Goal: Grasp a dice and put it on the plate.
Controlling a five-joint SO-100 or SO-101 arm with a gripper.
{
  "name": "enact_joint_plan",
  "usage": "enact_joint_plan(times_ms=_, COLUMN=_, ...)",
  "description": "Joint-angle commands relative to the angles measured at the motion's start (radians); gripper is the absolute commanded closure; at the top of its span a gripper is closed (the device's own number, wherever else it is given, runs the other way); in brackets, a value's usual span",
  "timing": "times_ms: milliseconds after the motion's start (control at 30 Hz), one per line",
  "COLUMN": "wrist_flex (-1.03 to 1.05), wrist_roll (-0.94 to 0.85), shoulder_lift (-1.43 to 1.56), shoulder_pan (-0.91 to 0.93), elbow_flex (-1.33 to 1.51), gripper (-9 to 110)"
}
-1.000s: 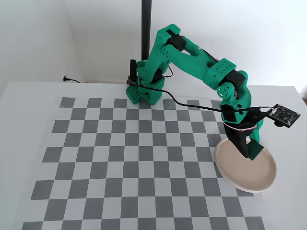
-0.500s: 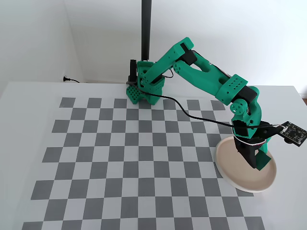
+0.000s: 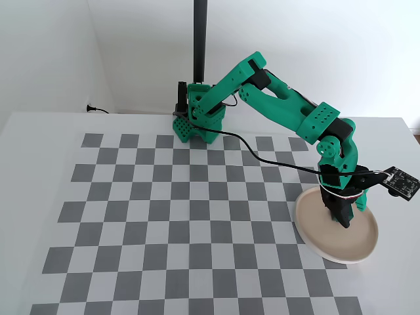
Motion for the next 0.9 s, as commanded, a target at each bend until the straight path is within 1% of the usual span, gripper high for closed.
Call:
enact_joint_plan(times_ms=0, wrist_flex=0.012, wrist_roll=0.002, shoulder_lift=0.098, shoulder_pan=0.0, elbow_flex=-0.098, gripper=83)
enact_joint_plan(times_ms=200, wrist_flex=0.051, wrist_roll=0.009, shoulder_lift=0.196, shoulder_pan=0.011, elbow_flex=-0.097, gripper=85)
enact_joint_plan(times_ms=367, wrist_flex=0.112, wrist_roll=0.015, shoulder_lift=0.281, shoulder_pan=0.04, elbow_flex=-0.095, gripper=88)
enact_joint_plan(times_ms=600, wrist_flex=0.216, wrist_roll=0.035, shoulder_lift=0.391, shoulder_pan=0.11, elbow_flex=-0.091, gripper=106)
enact_joint_plan(times_ms=867, wrist_flex=0.345, wrist_roll=0.057, shoulder_lift=0.518, shoulder_pan=0.204, elbow_flex=-0.077, gripper=106)
